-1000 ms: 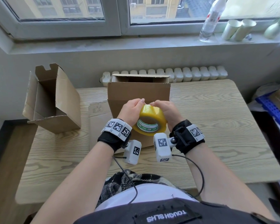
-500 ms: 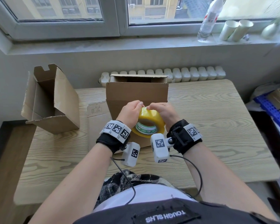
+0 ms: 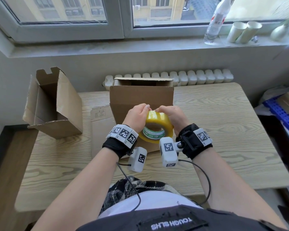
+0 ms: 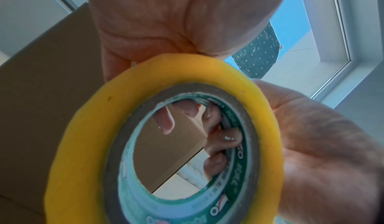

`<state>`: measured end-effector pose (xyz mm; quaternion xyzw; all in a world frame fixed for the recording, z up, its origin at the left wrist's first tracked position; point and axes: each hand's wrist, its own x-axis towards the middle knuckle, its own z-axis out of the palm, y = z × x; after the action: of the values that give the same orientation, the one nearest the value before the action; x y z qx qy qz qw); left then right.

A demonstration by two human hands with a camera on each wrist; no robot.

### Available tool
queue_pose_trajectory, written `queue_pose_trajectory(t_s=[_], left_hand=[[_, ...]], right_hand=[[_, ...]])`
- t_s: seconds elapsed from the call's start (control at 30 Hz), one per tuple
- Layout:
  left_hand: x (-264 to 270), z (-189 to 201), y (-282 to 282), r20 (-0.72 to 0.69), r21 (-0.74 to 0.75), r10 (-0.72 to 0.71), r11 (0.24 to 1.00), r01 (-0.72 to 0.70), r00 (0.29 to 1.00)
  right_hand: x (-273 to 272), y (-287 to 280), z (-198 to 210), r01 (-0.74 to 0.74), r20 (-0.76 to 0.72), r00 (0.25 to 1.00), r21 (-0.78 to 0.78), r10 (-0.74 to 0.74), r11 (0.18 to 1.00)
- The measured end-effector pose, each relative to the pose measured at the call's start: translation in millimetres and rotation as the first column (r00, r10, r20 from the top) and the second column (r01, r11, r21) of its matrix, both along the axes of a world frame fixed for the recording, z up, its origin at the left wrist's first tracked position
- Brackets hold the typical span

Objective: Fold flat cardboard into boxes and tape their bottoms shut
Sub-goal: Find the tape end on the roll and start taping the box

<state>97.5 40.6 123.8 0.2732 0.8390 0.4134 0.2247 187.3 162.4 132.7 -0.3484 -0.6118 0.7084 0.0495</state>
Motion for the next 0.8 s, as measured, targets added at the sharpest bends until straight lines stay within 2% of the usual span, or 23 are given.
queue_pose_trajectory(t_s=[0.27, 0.4, 0.53, 0.57, 0.67, 0.8], left_hand=[[7, -5, 3, -0.013, -0.011, -0.013, 1.000, 0.013, 1.000], [5, -4, 1, -0.015, 0.043, 0.020, 0.999, -0.019, 1.000], [-2, 1, -6, -0.150, 0.084, 0.055, 0.996, -0.043, 0.987], [-2, 3, -7, -0.147, 0.081, 0.026, 0.997, -0.014, 0.989], [-2, 8, -5, -0.017, 0.073, -0.052, 0.996, 0.053, 0.998], [-4, 9, 1, 0.014, 0.027, -0.056, 0.998, 0.056, 0.998]], right_hand=[[0, -4, -3, -0.012, 0.001, 1.000, 0.093, 0.012, 0.996], [0, -1, -1, -0.016, 0.010, 1.000, 0.104, 0.015, 0.994], [-5, 8, 3, -0.029, 0.072, 0.997, 0.111, 0.021, 0.993], [-6, 9, 4, -0.042, 0.070, 0.997, 0.129, 0.033, 0.991], [-6, 14, 4, -0.085, 0.056, 0.996, 0.209, 0.075, 0.974], [-10, 16, 6, -0.089, 0.063, 0.995, 0.272, 0.075, 0.958]])
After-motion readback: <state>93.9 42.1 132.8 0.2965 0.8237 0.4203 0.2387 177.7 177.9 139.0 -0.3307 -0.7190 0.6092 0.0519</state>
